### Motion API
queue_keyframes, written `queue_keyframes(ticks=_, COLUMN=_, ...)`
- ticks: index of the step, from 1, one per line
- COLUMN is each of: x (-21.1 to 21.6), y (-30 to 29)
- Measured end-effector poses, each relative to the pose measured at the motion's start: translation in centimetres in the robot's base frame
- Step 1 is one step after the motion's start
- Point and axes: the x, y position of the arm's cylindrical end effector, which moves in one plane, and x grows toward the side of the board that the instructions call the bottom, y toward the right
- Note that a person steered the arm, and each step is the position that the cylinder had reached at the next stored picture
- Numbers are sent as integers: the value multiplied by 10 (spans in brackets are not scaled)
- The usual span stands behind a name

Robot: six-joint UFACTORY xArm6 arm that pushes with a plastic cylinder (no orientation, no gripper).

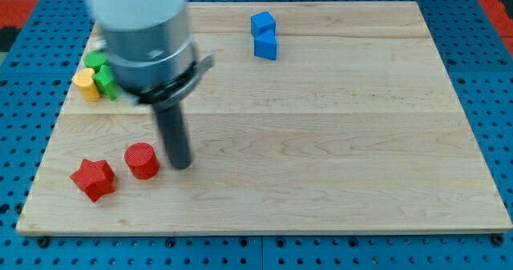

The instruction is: Place the blue triangle diagonally to the top right side of the red circle

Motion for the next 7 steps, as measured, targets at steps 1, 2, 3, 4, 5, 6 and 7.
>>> queue_keyframes(ticks=1, x=-22, y=1)
queue_keyframes(ticks=2, x=-54, y=40)
queue_keyframes(ticks=3, x=-111, y=147)
queue_keyframes(ticks=4, x=-197, y=233)
queue_keyframes(ticks=5, x=-257, y=227)
queue_keyframes(ticks=6, x=-251, y=130)
queue_keyframes(ticks=7, x=-233, y=43)
